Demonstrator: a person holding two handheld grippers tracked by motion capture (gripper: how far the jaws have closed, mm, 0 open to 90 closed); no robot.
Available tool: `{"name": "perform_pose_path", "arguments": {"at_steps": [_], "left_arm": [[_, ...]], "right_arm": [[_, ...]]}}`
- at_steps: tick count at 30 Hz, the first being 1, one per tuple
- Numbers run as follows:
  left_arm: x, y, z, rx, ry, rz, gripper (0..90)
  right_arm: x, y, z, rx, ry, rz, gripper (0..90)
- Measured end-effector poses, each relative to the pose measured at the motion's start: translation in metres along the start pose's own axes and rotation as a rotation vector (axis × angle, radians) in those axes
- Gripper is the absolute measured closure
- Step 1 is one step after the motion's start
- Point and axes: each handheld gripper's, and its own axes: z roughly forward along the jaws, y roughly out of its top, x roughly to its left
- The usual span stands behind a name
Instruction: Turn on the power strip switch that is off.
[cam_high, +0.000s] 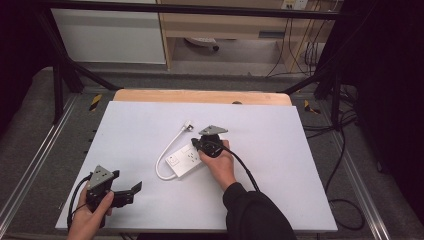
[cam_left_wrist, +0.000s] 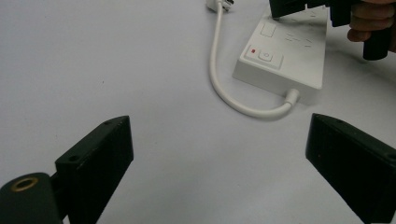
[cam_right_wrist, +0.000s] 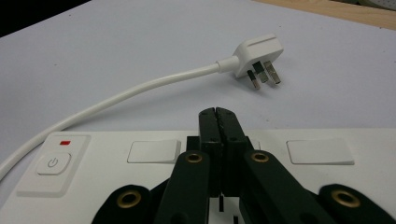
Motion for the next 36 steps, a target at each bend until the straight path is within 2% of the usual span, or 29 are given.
{"name": "perform_pose_path", "arguments": {"at_steps": [21,36], "left_arm": [[0.0,0.0,0.0,-0.001,0.001,0.001,7.6],[0.001,0.0,-0.001,0.0,0.002,0.002,7.6]], "right_arm": [[-0.001,0.004,-0.006,-0.028,0.005,0.015,89.8],[-0.002,0.011,-0.015,-0.059,0.009,0.043,80.7]]}}
